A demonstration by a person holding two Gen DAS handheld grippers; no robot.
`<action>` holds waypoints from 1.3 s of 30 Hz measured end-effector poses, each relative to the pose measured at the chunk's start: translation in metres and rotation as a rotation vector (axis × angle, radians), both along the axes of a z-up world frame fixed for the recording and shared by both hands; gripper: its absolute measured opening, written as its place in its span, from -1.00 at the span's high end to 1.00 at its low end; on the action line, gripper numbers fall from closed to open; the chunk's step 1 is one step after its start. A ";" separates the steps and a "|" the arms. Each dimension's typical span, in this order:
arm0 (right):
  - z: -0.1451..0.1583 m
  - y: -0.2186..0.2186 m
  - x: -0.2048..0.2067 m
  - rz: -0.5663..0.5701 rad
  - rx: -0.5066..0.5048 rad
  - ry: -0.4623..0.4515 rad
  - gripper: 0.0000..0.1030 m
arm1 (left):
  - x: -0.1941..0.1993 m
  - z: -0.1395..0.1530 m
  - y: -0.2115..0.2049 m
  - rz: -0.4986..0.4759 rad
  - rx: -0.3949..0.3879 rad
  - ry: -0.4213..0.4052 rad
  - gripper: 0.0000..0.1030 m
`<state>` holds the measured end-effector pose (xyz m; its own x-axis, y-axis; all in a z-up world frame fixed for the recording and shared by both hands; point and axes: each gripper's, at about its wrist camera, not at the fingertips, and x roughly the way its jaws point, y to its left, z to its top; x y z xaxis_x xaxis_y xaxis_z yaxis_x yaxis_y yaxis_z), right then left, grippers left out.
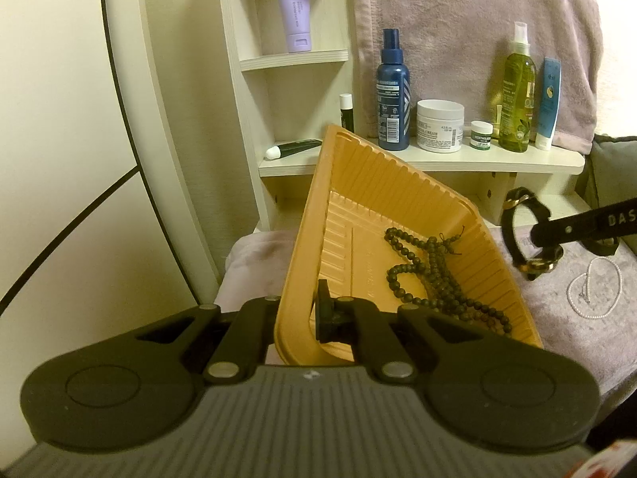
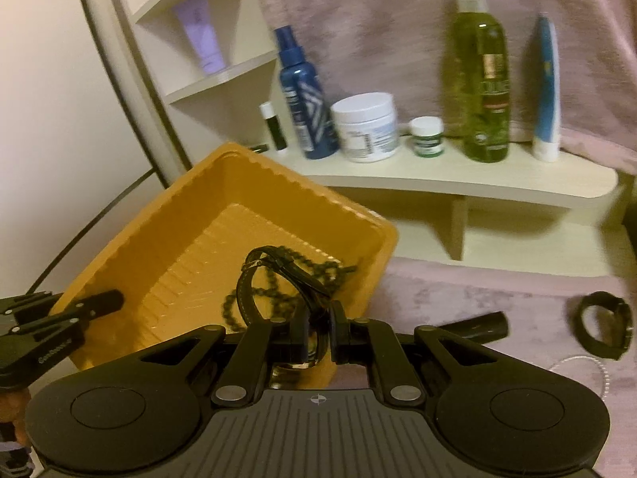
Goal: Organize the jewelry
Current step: 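Carry the watch into the tray and release with right while left holds tray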
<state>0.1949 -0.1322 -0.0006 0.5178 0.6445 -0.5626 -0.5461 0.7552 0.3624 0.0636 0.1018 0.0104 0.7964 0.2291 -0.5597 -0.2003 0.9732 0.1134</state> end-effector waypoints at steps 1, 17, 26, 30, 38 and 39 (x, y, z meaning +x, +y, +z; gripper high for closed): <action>0.000 0.004 -0.001 0.006 -0.001 0.003 0.81 | 0.000 0.000 0.000 0.000 -0.001 0.000 0.92; -0.017 0.034 -0.002 0.100 -0.027 0.046 0.81 | 0.000 0.000 0.001 0.000 -0.006 0.000 0.92; -0.020 0.034 -0.005 0.109 0.038 0.073 0.11 | 0.001 0.001 0.003 0.000 -0.011 0.001 0.91; -0.016 0.025 -0.006 0.077 0.041 0.058 0.11 | 0.001 0.001 0.003 0.000 -0.010 0.001 0.91; -0.021 -0.013 -0.024 -0.046 0.008 -0.027 0.11 | 0.000 0.001 0.003 -0.002 -0.008 -0.003 0.91; -0.024 -0.019 -0.028 -0.068 -0.004 -0.038 0.11 | 0.000 0.001 0.003 -0.002 -0.008 -0.003 0.91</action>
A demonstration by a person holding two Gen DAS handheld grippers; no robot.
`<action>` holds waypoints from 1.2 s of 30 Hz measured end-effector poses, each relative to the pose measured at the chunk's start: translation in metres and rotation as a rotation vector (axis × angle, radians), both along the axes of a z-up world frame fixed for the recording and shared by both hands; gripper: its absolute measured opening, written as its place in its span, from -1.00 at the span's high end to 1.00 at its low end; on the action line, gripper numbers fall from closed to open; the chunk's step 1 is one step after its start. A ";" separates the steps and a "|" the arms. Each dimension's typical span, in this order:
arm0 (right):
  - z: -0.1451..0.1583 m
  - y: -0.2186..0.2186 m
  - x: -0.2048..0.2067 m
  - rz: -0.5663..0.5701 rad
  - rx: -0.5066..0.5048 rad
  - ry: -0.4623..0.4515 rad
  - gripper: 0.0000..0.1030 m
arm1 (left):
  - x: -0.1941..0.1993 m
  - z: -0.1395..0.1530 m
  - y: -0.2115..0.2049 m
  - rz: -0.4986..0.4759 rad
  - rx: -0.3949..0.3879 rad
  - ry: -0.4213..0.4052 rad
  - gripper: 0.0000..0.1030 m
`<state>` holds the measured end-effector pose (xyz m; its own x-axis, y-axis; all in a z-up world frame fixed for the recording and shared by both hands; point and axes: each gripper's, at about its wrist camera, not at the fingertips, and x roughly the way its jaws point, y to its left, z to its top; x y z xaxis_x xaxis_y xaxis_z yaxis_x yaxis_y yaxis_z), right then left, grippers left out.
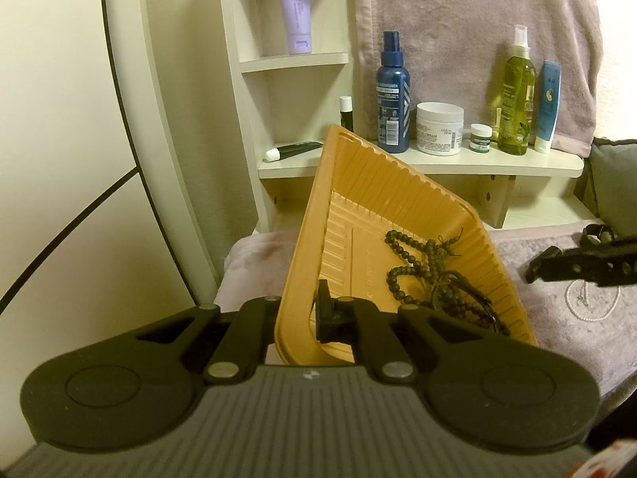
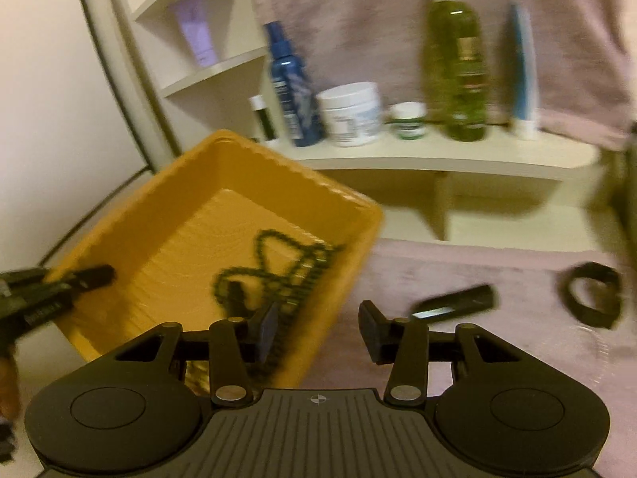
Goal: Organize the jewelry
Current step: 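Carry the watch into the tray and release with right while left holds tray, then grasp the white pearl necklace on the towel with the right gripper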
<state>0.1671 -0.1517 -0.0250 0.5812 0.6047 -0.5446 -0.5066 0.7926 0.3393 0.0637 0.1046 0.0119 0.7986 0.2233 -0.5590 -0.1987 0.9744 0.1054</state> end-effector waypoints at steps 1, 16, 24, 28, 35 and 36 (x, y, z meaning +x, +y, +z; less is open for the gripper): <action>-0.004 -0.007 -0.003 -0.020 -0.009 -0.005 0.11 | 0.000 0.000 0.000 0.000 0.000 0.000 0.91; -0.044 -0.082 -0.022 -0.221 -0.115 0.017 0.11 | -0.001 0.001 -0.002 -0.003 0.010 -0.001 0.91; -0.056 -0.076 -0.017 -0.209 -0.131 0.042 0.11 | 0.000 0.001 -0.001 -0.004 0.011 0.003 0.91; -0.060 -0.070 -0.018 -0.179 -0.179 0.023 0.11 | 0.000 0.000 -0.001 -0.004 0.013 0.005 0.91; -0.063 -0.064 -0.021 -0.131 -0.222 -0.008 0.11 | 0.001 0.000 -0.001 -0.004 0.016 0.005 0.91; -0.063 -0.061 -0.022 -0.107 -0.247 -0.027 0.12 | 0.001 0.000 -0.001 -0.003 0.015 0.005 0.91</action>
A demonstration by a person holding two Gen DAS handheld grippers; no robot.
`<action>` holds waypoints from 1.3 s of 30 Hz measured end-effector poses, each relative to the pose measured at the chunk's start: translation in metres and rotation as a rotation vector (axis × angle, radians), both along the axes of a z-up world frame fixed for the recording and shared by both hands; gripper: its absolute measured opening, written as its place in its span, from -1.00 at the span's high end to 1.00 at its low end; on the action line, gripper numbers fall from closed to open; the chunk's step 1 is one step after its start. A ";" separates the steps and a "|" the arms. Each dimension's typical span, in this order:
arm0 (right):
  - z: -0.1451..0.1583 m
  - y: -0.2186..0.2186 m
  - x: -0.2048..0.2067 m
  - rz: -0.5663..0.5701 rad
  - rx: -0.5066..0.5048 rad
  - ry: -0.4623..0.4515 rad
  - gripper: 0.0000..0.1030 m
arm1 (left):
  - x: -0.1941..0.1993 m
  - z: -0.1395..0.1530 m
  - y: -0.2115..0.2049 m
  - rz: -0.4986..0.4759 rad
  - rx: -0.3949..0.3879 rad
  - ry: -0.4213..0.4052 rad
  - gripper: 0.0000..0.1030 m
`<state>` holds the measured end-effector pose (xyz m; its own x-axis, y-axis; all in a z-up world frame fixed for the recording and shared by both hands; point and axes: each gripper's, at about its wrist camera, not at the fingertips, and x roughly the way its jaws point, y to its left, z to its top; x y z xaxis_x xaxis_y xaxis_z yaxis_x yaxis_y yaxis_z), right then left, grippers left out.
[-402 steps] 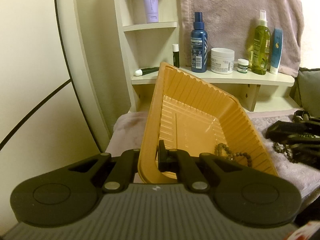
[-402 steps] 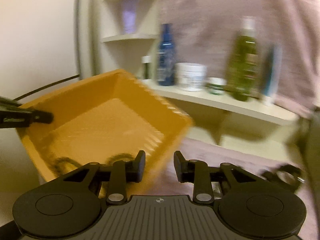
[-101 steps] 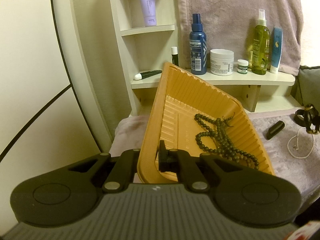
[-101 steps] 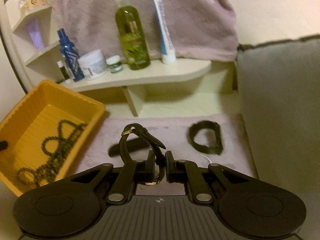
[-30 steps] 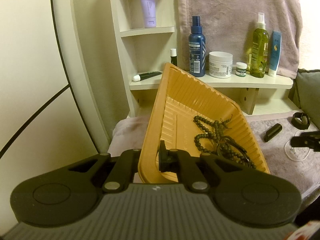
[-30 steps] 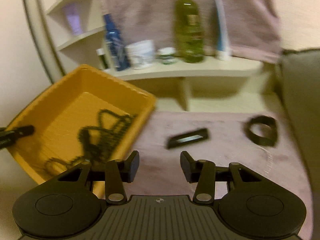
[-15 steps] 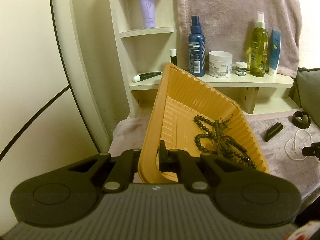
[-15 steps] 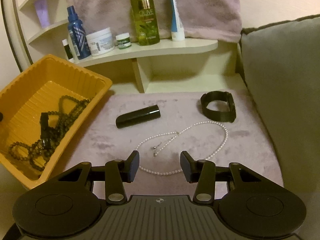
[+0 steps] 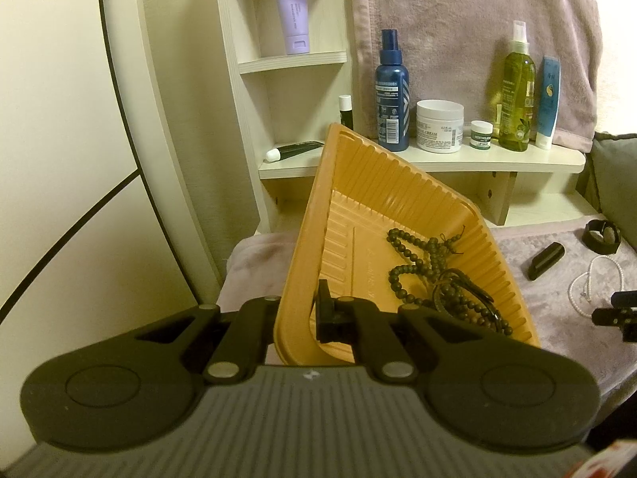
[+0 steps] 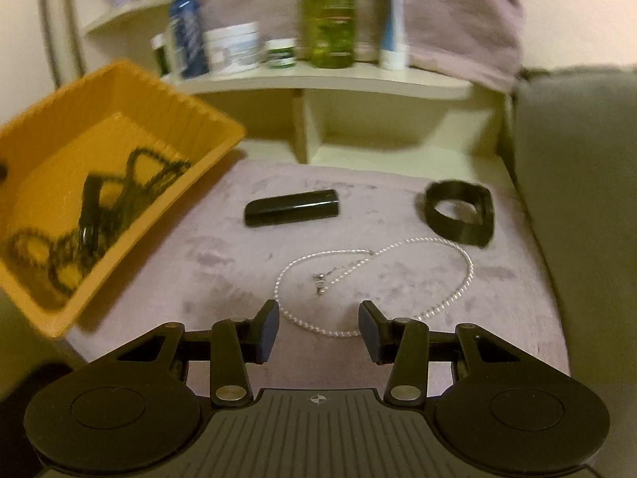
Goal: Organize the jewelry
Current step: 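Grasp the white pearl necklace on the towel with the right gripper, then lift the pearl necklace toward the tray with right while left holds tray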
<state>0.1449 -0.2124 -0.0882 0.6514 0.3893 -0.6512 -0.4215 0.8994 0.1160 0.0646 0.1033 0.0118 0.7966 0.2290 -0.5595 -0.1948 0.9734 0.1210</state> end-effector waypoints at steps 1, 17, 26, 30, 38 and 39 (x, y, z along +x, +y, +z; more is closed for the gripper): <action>0.000 0.003 -0.001 0.024 -0.020 -0.010 0.15 | 0.000 0.000 0.000 0.000 0.000 0.000 0.91; -0.005 0.019 0.006 0.281 -0.160 -0.044 0.96 | 0.000 0.000 0.000 -0.002 0.001 0.001 0.91; 0.034 -0.016 0.009 0.152 -0.001 -0.053 0.96 | 0.000 -0.001 0.000 -0.002 -0.001 0.000 0.91; 0.062 -0.033 0.014 0.105 0.043 -0.098 0.96 | 0.000 -0.001 0.000 -0.003 -0.001 -0.001 0.91; 0.114 -0.053 0.020 0.057 0.109 -0.180 0.97 | -0.002 0.000 -0.001 -0.008 0.000 -0.003 0.91; 0.119 -0.054 0.019 0.058 0.112 -0.189 0.97 | -0.002 0.000 -0.001 -0.009 -0.001 -0.003 0.91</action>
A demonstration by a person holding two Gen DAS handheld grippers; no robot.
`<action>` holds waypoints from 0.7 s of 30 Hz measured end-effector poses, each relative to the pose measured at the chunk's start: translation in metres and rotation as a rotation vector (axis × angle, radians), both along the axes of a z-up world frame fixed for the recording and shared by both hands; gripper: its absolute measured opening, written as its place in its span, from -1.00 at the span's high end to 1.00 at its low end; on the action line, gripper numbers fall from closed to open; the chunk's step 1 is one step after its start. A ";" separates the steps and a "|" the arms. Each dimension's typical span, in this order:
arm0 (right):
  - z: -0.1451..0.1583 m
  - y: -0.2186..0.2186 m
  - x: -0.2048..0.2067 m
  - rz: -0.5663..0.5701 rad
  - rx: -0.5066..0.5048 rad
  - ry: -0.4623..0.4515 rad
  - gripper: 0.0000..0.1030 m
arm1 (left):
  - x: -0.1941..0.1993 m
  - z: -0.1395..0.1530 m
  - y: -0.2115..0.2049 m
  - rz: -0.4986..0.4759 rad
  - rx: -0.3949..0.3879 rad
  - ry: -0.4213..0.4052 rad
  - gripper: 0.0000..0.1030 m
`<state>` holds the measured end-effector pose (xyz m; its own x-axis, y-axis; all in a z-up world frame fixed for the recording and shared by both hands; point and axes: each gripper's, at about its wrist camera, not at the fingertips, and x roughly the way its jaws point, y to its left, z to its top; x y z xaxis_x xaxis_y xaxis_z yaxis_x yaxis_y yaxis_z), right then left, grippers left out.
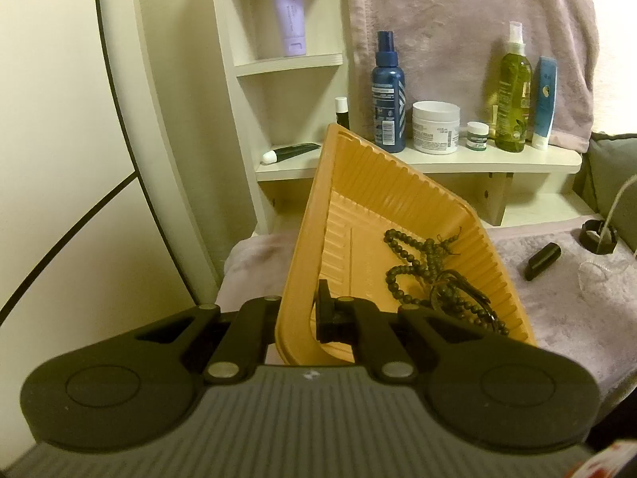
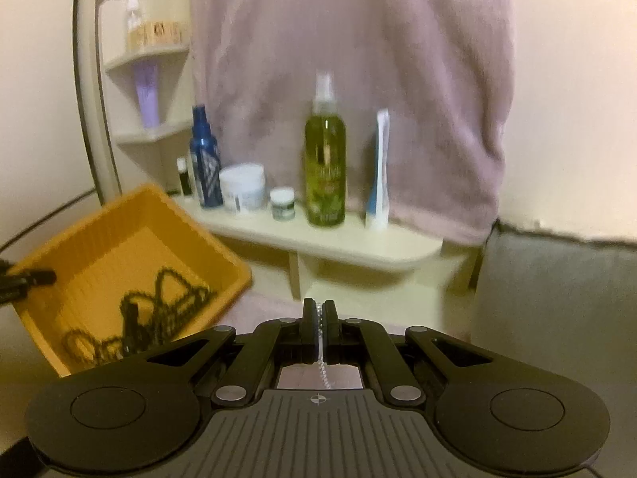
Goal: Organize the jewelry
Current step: 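Lift the pearl necklace toward the tray with right while left holds tray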
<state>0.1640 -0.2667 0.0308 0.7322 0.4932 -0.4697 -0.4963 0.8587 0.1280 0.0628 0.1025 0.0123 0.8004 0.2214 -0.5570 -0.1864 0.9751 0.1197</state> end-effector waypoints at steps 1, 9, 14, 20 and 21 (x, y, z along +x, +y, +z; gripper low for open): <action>0.005 0.000 0.000 0.004 0.005 -0.010 0.97 | 0.000 0.000 0.000 0.000 0.001 0.000 0.91; 0.047 0.014 -0.006 0.062 0.051 -0.083 0.97 | 0.000 0.001 -0.001 -0.002 0.002 -0.001 0.91; 0.070 0.031 -0.012 0.121 0.098 -0.109 0.97 | 0.000 0.001 -0.001 -0.005 -0.001 0.000 0.91; 0.098 0.065 -0.020 0.224 0.161 -0.138 0.97 | 0.000 0.000 0.002 -0.006 -0.010 0.001 0.91; 0.101 0.072 -0.019 0.242 0.172 -0.141 0.97 | 0.000 0.000 0.003 -0.007 -0.012 0.000 0.91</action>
<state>0.1447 -0.1946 0.1322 0.6358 0.7243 -0.2668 -0.7068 0.6852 0.1758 0.0625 0.1053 0.0122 0.8017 0.2094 -0.5598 -0.1798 0.9777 0.1081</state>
